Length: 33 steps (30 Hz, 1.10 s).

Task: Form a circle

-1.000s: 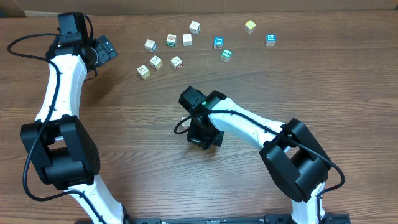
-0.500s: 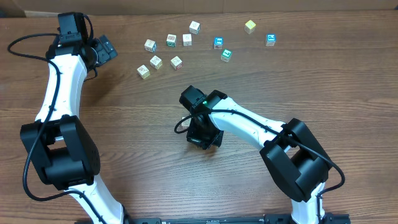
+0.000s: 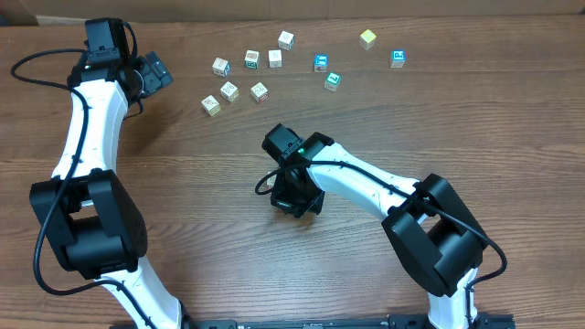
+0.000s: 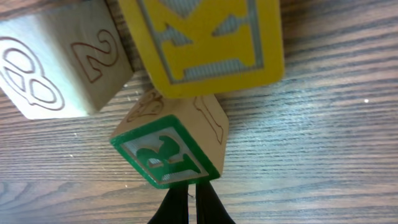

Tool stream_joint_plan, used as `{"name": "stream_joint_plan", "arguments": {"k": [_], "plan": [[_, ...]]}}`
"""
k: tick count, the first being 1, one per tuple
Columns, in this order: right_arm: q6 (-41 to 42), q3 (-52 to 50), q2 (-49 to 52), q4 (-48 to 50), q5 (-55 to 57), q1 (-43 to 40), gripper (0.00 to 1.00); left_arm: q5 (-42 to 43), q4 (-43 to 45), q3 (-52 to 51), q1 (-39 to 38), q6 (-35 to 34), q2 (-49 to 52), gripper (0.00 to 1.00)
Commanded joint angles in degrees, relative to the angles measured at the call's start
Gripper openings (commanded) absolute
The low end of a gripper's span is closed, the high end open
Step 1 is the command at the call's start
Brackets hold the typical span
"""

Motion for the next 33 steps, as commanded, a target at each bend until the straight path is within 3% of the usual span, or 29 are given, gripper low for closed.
{"name": "stream_joint_plan", "arguments": {"k": [1, 33], "plan": [[0.26, -0.28, 0.2, 0.17, -0.48, -0.04, 0.04, 0.07, 0.09, 0.61, -0.39, -0.15, -0.66, 1.0], [0.24, -0.28, 0.2, 2.01, -0.37, -0.04, 0.04, 0.07, 0.09, 0.61, -0.39, -0.15, -0.66, 1.0]]}}
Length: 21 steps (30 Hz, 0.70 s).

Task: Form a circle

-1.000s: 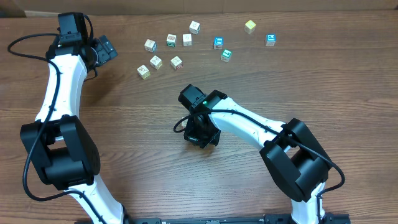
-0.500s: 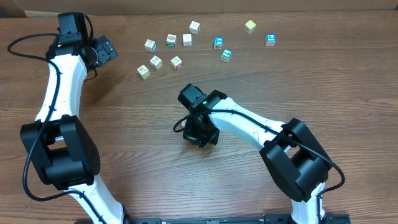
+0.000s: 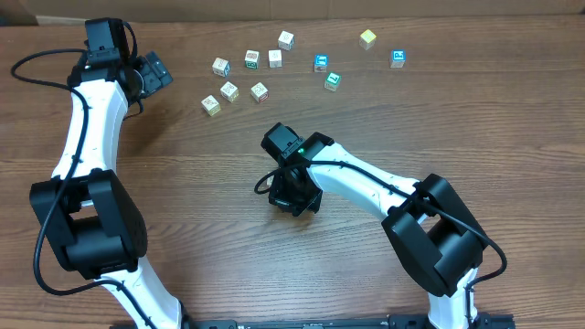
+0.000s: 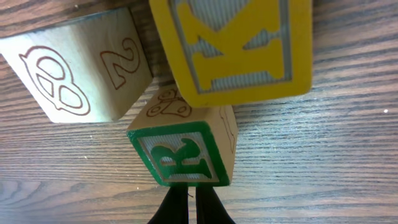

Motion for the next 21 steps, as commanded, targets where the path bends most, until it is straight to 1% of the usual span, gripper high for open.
{"name": "stream_joint_plan", "arguments": {"k": [1, 11, 14, 18, 21], "plan": [[0.24, -0.28, 0.2, 0.28, 0.02, -0.04, 0.04, 0.07, 0.09, 0.61, -0.39, -0.15, -0.66, 0.99], [0.22, -0.26, 0.17, -0.5, -0.24, -0.04, 0.04, 0.07, 0.09, 0.61, -0.39, -0.15, -0.66, 0.99], [-0.42, 0.35, 0.15, -4.37, -2.69, -0.46, 0.04, 0.07, 0.09, 0.61, -0.39, -0.15, -0.66, 1.0], [-2.56, 1.88, 0.11, -10.64, -3.06, -1.77, 0.04, 0.07, 0.09, 0.61, -0.39, -0.15, -0.66, 1.0], [-4.28, 2.34, 0.11, -11.63, -3.02, -2.6, 0.04, 0.07, 0.09, 0.61, -0.39, -0.15, -0.66, 1.0]]}}
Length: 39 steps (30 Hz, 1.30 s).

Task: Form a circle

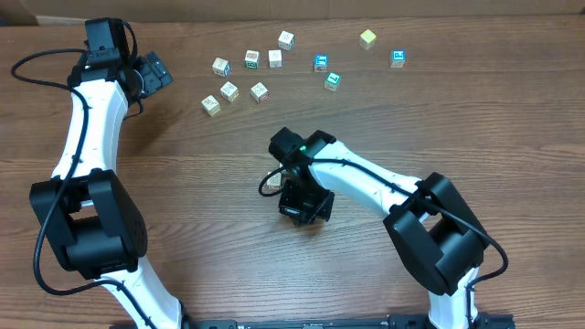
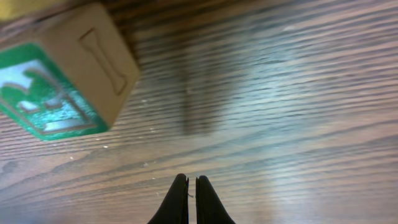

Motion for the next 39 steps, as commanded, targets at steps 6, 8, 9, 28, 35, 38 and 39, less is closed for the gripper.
{"name": "stream_joint_plan", "arguments": {"k": [6, 8, 9, 28, 35, 38, 39], "plan": [[-2.89, 2.03, 0.11, 1.49, -0.11, -2.34, 0.04, 0.07, 0.09, 0.61, -0.39, -0.15, -0.66, 1.0], [-3.13, 2.1, 0.09, 1.51, 0.59, -2.49, 0.04, 0.07, 0.09, 0.61, -0.39, -0.15, -0.66, 1.0], [-3.13, 2.16, 0.07, 1.46, 0.96, -2.73, 0.04, 0.07, 0.09, 0.61, -0.39, -0.15, -0.66, 0.99], [-2.16, 2.32, 0.09, 3.61, 6.36, 2.45, 0.04, 0.07, 0.09, 0.61, -0.39, -0.15, -0.66, 1.0], [0.2, 2.32, 0.2, 5.25, 8.24, 3.72, 0.04, 0.07, 0.09, 0.61, -0.39, -0.15, -0.66, 1.0], [0.2, 2.32, 0.2, 6.12, 8.61, 3.65, 0.04, 0.07, 0.09, 0.61, -0.39, -0.15, -0.66, 0.99], [0.17, 2.32, 0.2, 6.47, 9.01, 3.65, 0.04, 0.07, 0.09, 0.61, -0.39, -0.15, -0.66, 1.0]]}}
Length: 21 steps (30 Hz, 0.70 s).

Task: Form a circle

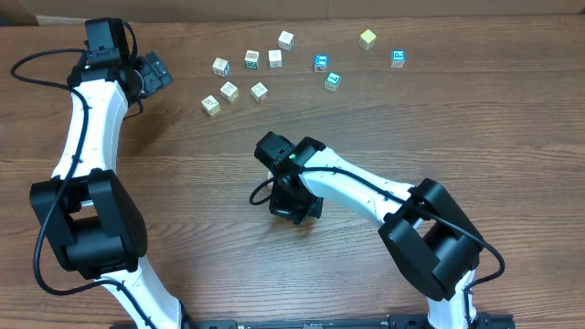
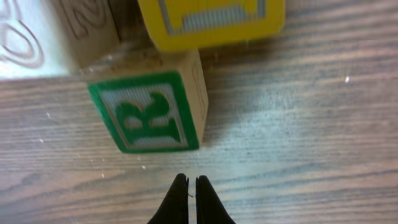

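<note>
In the right wrist view a wooden block with a green R [image 2: 149, 112] lies just ahead of my right gripper [image 2: 191, 178], which is shut and empty. A yellow-faced block [image 2: 211, 22] and a plain engraved block [image 2: 37, 34] touch the R block from behind. Overhead, my right gripper [image 1: 294, 203] hides these blocks at mid table. Several more letter blocks [image 1: 259, 90] lie scattered at the far side. My left gripper [image 1: 157, 71] hangs at the far left, away from them; its jaws look parted.
The scattered blocks run from a pale one [image 1: 211, 105] on the left to a blue one [image 1: 398, 58] on the right. A cable loops beside the right wrist [image 1: 260, 194]. The table's far edge [image 1: 302, 16] lies behind the blocks.
My right gripper has moved back up and left over the three blocks. The green R block now lies straight ahead of the shut fingertips instead of off to the upper left.
My shut right gripper was first right against the green R block, which lay tilted beside the yellow and plain blocks. Then the R block stood squarer. The gripper then sat lower right, away from the group, and now faces it again. The left arm never moved.
</note>
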Tool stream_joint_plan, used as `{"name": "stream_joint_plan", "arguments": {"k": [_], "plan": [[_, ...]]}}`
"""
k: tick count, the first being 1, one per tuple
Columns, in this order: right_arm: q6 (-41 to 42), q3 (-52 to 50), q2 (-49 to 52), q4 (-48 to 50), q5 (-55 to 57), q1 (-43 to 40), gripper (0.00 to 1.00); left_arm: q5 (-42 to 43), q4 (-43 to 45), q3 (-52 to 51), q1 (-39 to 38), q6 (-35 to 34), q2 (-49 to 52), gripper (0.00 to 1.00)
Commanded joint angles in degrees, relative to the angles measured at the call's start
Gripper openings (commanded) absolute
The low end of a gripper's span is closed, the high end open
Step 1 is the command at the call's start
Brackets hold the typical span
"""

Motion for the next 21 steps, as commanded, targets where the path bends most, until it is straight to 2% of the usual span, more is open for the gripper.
{"name": "stream_joint_plan", "arguments": {"k": [1, 21], "plan": [[0.83, 1.44, 0.2, 0.87, 2.01, -0.2, 0.04, 0.07, 0.09, 0.61, -0.39, -0.15, -0.66, 1.0], [0.83, 1.44, 0.2, 2.89, 3.06, -0.2, 0.04, 0.07, 0.09, 0.61, -0.39, -0.15, -0.66, 0.99]]}}
